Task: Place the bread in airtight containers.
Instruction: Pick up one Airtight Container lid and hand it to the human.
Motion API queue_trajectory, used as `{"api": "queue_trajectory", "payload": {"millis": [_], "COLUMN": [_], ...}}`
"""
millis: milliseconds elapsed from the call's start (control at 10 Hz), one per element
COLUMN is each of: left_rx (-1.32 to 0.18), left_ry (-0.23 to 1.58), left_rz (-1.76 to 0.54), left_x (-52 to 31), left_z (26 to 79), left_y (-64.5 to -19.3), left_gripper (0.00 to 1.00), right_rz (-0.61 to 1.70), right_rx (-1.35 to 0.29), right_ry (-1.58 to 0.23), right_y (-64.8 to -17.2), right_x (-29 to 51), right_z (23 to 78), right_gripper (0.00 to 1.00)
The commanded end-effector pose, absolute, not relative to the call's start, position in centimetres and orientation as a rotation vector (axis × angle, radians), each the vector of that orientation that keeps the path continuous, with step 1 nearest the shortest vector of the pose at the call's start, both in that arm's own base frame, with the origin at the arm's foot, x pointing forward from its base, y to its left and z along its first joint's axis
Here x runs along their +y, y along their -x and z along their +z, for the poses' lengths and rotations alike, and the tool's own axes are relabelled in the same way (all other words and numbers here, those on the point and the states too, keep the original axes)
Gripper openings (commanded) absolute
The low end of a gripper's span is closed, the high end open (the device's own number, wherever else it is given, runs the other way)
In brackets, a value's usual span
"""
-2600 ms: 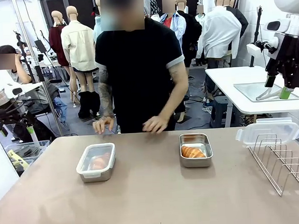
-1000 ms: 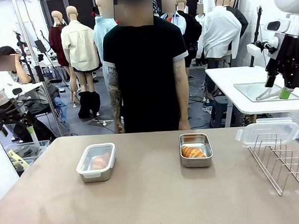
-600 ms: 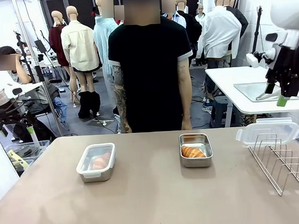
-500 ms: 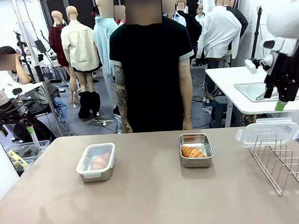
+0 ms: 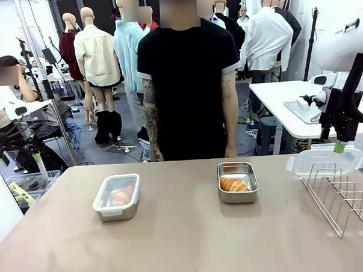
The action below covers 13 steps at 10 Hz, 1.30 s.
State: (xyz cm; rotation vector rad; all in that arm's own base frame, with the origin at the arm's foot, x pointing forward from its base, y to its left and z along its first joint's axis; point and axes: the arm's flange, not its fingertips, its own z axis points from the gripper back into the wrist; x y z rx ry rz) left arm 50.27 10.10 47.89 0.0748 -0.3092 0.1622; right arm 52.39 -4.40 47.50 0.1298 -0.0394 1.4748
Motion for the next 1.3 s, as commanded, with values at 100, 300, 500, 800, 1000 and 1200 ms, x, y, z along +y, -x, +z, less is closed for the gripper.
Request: {"api": "queue_trajectory", "payload": {"millis": [100,300,500,800,1000,1200], "left_rx": [-0.310,-0.310,-0.310,-0.310,-0.310,-0.310], "left_ry": [-0.084,-0.084,-0.084,-0.084,-0.084,-0.084], "left_rz": [0.166,0.166,0.166,0.166,0.166,0.166], "left_x": [10.1,10.1,10.1,10.1,10.1,10.1], "left_z": [47.9,47.9,47.9,47.9,47.9,47.9], "left_y": [-50.1,-50.1,-50.1,-50.1,-50.1,-50.1], "left_gripper": [1.00,1.00,1.00,1.00,1.00,1.00], "right_rz": [1.435,1.457,1.450,1.470,1.452,1.440], "right_rx": [-0.034,-0.017,-0.002,0.006,-0.007,-0.012], "right_ry": [-0.076,-0.101,-0.050,-0.035,-0.059,-0.071], "right_y": [-54.1,-55.4,-56.8,-57.9,-58.5,-59.0], "right_x": [-5.4,-5.6,-5.4,-5.5,-5.7,-5.8], "right_z": [47.2,46.7,45.5,44.2,43.8,43.9], "right_gripper": [1.00,1.00,1.00,1.00,1.00,0.75]}}
